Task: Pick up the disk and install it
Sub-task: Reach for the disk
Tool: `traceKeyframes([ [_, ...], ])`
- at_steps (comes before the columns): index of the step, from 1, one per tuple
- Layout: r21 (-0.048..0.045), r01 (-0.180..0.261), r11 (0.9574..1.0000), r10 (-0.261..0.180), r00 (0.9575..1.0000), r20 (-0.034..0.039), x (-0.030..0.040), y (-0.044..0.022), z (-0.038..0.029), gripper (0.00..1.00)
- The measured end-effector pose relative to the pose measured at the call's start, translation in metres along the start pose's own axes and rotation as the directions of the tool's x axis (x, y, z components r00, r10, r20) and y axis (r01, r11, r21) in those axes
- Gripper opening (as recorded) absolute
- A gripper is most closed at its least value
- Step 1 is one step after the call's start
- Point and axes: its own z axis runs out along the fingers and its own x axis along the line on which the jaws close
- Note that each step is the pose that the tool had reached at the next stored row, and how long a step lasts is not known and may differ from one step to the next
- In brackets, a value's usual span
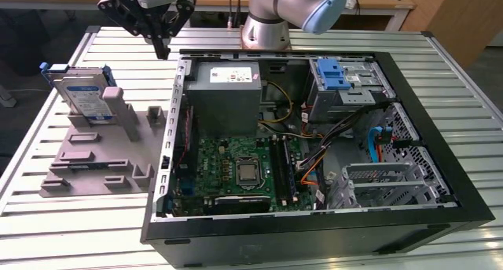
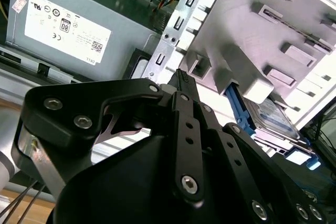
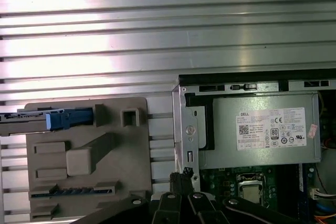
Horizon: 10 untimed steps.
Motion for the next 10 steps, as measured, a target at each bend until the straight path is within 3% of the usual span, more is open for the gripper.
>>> traceKeyframes([
  [10,0.0,0.0,1.0,0.0,1.0,0.0,0.0076,-0.0001,-0.0002,0.11],
])
